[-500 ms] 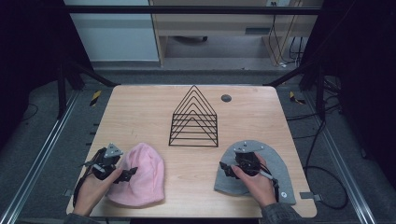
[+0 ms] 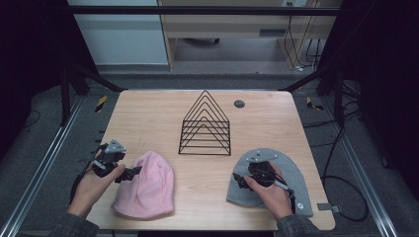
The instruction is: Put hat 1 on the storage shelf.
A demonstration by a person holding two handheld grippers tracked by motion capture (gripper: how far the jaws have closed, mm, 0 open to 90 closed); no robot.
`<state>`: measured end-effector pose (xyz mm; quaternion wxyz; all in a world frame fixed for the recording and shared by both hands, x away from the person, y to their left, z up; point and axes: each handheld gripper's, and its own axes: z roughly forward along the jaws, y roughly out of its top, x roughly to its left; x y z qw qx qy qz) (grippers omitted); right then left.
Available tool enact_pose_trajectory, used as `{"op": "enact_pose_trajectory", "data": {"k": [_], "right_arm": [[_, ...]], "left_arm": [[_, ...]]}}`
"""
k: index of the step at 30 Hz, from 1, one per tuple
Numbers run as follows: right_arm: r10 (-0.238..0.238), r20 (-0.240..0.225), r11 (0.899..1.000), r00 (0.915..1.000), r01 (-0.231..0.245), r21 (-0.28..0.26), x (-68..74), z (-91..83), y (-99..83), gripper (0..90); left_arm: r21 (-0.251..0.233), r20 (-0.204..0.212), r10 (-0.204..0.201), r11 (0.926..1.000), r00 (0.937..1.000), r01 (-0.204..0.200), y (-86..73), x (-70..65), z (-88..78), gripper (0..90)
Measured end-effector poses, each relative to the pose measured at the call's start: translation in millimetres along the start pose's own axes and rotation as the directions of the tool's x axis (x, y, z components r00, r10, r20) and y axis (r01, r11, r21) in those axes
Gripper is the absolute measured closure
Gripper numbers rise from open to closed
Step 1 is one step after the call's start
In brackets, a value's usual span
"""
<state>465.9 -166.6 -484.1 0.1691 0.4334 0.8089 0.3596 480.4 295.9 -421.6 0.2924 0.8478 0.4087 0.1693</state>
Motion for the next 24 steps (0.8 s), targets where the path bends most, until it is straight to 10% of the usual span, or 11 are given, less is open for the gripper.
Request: {"op": "enact_pose_trajectory", "data": {"k": [11, 24], "right_arm": [[0.002, 0.017, 1.0, 0.9999, -0.003, 0.025, -2.0, 2.2, -0.7, 19.5], [-0.026, 0.01, 0.999, 0.9996, 0.025, 0.044, 2.2, 4.8, -0.5, 19.4]], "left_arm": [[0.09, 0.064, 0.011, 0.9958, 0.9979, -0.017, 26.0, 9.6, 20.9, 17.2], [0.154, 0.127, -0.029, 0.9881, 0.9915, 0.009, 31.2, 9.7, 54.7, 58.4]]}}
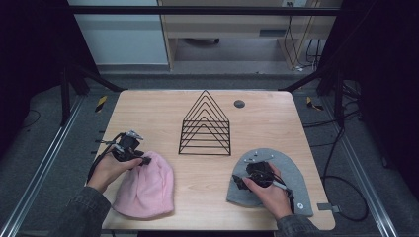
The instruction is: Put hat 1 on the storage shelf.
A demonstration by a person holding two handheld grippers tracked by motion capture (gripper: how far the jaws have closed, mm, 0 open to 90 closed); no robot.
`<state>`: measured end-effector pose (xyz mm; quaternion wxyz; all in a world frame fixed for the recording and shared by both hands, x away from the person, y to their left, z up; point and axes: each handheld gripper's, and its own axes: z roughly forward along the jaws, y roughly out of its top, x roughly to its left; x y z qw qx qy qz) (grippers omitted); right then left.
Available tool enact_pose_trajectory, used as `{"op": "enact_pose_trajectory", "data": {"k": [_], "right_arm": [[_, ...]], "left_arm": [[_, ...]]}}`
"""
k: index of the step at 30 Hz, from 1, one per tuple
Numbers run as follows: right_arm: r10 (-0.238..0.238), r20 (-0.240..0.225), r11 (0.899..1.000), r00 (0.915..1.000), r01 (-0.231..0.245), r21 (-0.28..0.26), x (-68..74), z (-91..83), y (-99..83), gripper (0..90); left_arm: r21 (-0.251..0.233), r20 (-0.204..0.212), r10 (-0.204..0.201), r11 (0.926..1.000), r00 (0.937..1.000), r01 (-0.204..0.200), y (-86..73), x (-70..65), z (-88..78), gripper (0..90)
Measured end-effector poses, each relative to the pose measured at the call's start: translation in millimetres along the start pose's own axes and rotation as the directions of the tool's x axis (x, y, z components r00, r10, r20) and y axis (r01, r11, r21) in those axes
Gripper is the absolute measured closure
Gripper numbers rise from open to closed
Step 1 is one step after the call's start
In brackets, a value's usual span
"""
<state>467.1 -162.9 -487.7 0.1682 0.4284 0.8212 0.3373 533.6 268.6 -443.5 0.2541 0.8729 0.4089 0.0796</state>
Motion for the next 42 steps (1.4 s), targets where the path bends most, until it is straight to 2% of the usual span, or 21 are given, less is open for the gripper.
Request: {"op": "enact_pose_trajectory", "data": {"k": [1, 3, 6, 9, 14, 16, 19, 23, 25, 31, 37, 38, 39, 42], "right_arm": [[-0.002, -0.001, 1.0, 1.0, 0.002, 0.0, 0.4, -0.3, 0.2, 19.4], [-0.001, -0.001, 1.0, 1.0, 0.001, -0.002, 1.1, -0.5, 0.4, 19.4], [-0.008, -0.002, 1.0, 1.0, 0.008, -0.003, 1.1, -0.1, 0.4, 19.3], [-0.007, -0.005, 1.0, 1.0, 0.007, -0.004, 2.2, -0.7, 0.6, 19.4], [-0.021, -0.005, 1.0, 0.9998, 0.021, -0.006, 4.2, 0.3, 1.0, 19.6], [-0.025, -0.012, 1.0, 0.9996, 0.025, -0.011, 5.4, -0.1, 1.4, 20.0], [-0.029, -0.015, 0.999, 0.9995, 0.029, -0.02, 7.1, -0.6, 2.0, 20.4], [-0.031, -0.017, 0.999, 0.9994, 0.031, -0.027, 7.9, -0.7, 2.5, 21.0], [-0.032, -0.019, 0.999, 0.9993, 0.031, -0.031, 8.0, -0.8, 2.6, 21.1], [-0.035, -0.044, 0.997, 0.9984, 0.032, -0.065, 13.0, -4.5, 5.4, 21.3], [-0.092, -0.092, 0.991, 0.9915, 0.082, -0.107, 34.1, -11.9, 16.4, 23.9], [-0.092, -0.092, 0.991, 0.9915, 0.082, -0.107, 34.1, -11.9, 16.4, 23.9], [-0.111, -0.115, 0.987, 0.9871, 0.097, -0.126, 43.9, -14.7, 22.0, 24.8], [-0.144, -0.143, 0.981, 0.9791, 0.122, -0.152, 61.9, -17.8, 31.0, 28.7]], "left_arm": [[-0.008, 0.009, -0.004, 1.0, 1.0, 0.004, -0.3, -0.4, -0.5, 66.0], [-0.025, 0.018, -0.003, 0.9997, 0.9998, 0.003, -1.4, -2.1, -1.9, 75.6], [-0.058, 0.018, -0.001, 0.9983, 0.9998, 0.002, -2.9, -6.3, -9.8, 79.6], [-0.121, 0.011, 0.011, 0.9926, 0.9999, -0.009, -4.9, -14.2, -26.1, 80.1], [-0.23, -0.011, 0.039, 0.9724, 0.9992, -0.04, -7.7, -32.5, -61.5, 80.9], [-0.27, -0.029, 0.059, 0.9606, 0.9978, -0.065, -8.0, -40.5, -79.0, 81.0], [-0.307, -0.033, 0.075, 0.9482, 0.9966, -0.082, -8.0, -49.6, -95.4, 81.4], [-0.327, -0.048, 0.098, 0.9389, 0.9941, -0.108, -5.4, -59.2, -110.5, 81.4], [-0.332, -0.052, 0.098, 0.9367, 0.9938, -0.11, -4.5, -60.7, -113.6, 81.5], [-0.365, -0.071, 0.104, 0.9231, 0.9921, -0.123, 6.2, -66.6, -130.6, 81.7], [-0.403, -0.094, 0.11, 0.9049, 0.9895, -0.138, 20.6, -69.3, -146.8, 81.7], [-0.403, -0.094, 0.11, 0.9049, 0.9895, -0.138, 20.6, -69.3, -146.8, 81.7], [-0.421, -0.09, 0.106, 0.897, 0.9903, -0.134, 26.4, -70.2, -151.8, 81.7], [-0.436, -0.094, 0.111, 0.8886, 0.9894, -0.141, 36.5, -73.7, -158.4, 81.6]]}}
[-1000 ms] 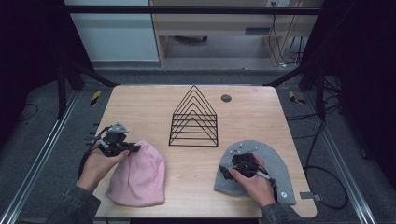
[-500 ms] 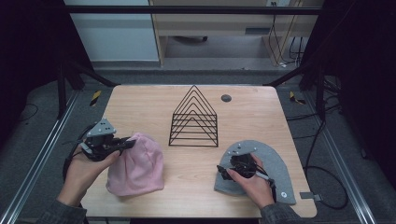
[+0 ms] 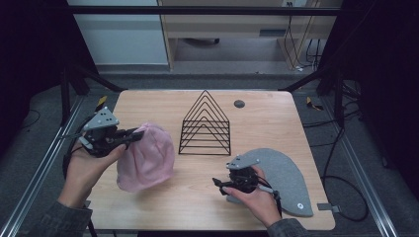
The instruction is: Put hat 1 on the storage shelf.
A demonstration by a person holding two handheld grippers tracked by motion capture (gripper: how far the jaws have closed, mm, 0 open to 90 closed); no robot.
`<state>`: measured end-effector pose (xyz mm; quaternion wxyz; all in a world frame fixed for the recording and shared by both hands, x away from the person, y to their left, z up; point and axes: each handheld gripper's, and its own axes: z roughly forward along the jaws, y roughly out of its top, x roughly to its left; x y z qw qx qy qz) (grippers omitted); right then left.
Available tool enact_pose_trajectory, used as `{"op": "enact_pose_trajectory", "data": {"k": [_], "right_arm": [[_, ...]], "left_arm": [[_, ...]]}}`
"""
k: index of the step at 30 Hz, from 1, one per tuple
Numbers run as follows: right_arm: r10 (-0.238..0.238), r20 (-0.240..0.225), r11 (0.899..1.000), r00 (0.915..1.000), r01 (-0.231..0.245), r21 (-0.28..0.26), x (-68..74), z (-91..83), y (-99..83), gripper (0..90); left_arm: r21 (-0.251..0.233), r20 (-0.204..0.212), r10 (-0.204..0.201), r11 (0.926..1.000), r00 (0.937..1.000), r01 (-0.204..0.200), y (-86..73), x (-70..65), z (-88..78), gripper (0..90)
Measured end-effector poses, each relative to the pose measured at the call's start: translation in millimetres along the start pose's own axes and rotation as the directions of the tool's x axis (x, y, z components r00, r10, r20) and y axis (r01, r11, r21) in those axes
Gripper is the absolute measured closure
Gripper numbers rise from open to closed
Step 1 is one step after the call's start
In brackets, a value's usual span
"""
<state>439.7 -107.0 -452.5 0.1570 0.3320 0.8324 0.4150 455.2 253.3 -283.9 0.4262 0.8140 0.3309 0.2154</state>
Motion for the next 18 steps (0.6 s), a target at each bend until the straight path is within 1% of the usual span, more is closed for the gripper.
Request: {"op": "enact_pose_trajectory", "data": {"k": [2, 3, 4, 6, 8, 11, 15, 18], "right_arm": [[-0.022, -0.023, 1.0, 0.9995, 0.022, -0.014, 12.6, 2.6, 7.2, 31.2], [-0.037, -0.037, 0.999, 0.9986, 0.036, -0.015, 18.8, 4.4, 10.6, 32.8], [-0.05, -0.051, 0.999, 0.9975, 0.049, -0.017, 24.7, 6.2, 13.9, 34.3], [-0.072, -0.073, 0.997, 0.9948, 0.071, -0.021, 34.7, 10.0, 21.4, 35.6], [-0.089, -0.089, 0.996, 0.9921, 0.087, -0.027, 41.6, 13.6, 29.9, 36.8], [-0.111, -0.094, 0.993, 0.9893, 0.108, -0.04, 46.3, 17.0, 44.1, 39.6], [-0.106, -0.094, 0.993, 0.9899, 0.101, -0.065, 46.4, 19.3, 61.5, 41.7], [-0.084, -0.094, 0.994, 0.992, 0.077, -0.074, 44.9, 21.8, 71.8, 42.3]], "left_arm": [[-0.01, -0.001, 0.006, 0.9999, 1.0, -0.006, 8.8, -2.0, 0.0, 81.6], [-0.01, -0.001, 0.006, 0.9999, 1.0, -0.006, 8.8, -2.0, 0.0, 81.6], [-0.013, -0.006, 0.019, 0.9997, 0.9998, -0.019, 17.3, -3.6, 0.4, 81.6], [-0.018, -0.007, 0.027, 0.9995, 0.9996, -0.027, 24.7, -5.1, 1.1, 81.6], [-0.025, 0.002, 0.031, 0.9992, 0.9995, -0.031, 30.8, -7.5, 1.5, 81.6], [-0.033, 0.006, 0.042, 0.9986, 0.9991, -0.042, 38.5, -12.7, 1.4, 81.6], [-0.039, 0.012, 0.053, 0.9978, 0.9985, -0.053, 45.5, -17.5, 2.6, 81.5], [-0.043, 0.021, 0.055, 0.9976, 0.9983, -0.054, 48.5, -19.8, 3.9, 81.5]]}}
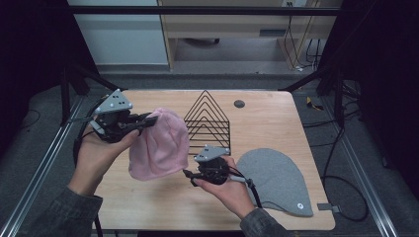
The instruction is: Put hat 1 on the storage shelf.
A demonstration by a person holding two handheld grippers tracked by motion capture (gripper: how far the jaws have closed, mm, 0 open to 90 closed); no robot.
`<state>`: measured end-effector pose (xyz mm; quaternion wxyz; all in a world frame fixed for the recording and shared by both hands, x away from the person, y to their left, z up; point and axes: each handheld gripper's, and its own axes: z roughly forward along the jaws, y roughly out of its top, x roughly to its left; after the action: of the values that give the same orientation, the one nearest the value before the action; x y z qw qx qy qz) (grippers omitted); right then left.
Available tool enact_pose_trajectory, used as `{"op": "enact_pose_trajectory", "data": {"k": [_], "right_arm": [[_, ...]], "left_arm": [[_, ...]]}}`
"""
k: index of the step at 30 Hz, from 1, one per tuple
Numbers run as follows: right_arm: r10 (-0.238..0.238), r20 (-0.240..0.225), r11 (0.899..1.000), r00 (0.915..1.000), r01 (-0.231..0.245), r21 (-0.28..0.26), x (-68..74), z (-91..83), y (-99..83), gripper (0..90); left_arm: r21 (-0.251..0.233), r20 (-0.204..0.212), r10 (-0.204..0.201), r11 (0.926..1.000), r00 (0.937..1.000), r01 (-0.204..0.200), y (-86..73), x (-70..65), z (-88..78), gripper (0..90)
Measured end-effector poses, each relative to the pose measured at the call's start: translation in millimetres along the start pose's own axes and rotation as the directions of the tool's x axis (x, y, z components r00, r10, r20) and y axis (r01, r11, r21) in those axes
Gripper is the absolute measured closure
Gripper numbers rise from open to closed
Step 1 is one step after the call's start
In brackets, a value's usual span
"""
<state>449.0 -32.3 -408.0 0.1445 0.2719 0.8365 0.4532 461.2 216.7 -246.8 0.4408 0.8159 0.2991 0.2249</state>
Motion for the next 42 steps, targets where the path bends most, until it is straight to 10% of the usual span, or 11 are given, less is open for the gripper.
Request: {"op": "enact_pose_trajectory", "data": {"k": [5, 10, 19, 42], "right_arm": [[0.019, -0.014, 1.0, 0.9997, -0.019, 0.003, -3.4, 10.6, 9.3, 51.1], [0.013, -0.058, 1.0, 0.9982, -0.014, -0.007, -5.5, 9.9, 15.0, 82.9], [-0.018, -0.083, 1.0, 0.9964, 0.016, -0.022, -28.5, -24.2, 39.3, 84.1], [-0.045, -0.017, 0.999, 0.9988, 0.045, -0.028, -77.2, -59.3, 77.5, 84.3]], "left_arm": [[-0.006, 0.013, -0.008, 1.0, 0.9999, 0.008, 2.6, -2.5, 1.8, 81.5], [-0.011, -0.004, -0.014, 0.9998, 0.9999, 0.014, 3.4, 1.8, -0.9, 81.3], [-0.027, -0.076, -0.017, 0.9995, 0.997, 0.015, 9.4, 26.9, -2.0, 80.5], [-0.104, -0.039, -0.038, 0.994, 0.9985, 0.033, 49.6, 38.1, 10.5, 80.5]]}}
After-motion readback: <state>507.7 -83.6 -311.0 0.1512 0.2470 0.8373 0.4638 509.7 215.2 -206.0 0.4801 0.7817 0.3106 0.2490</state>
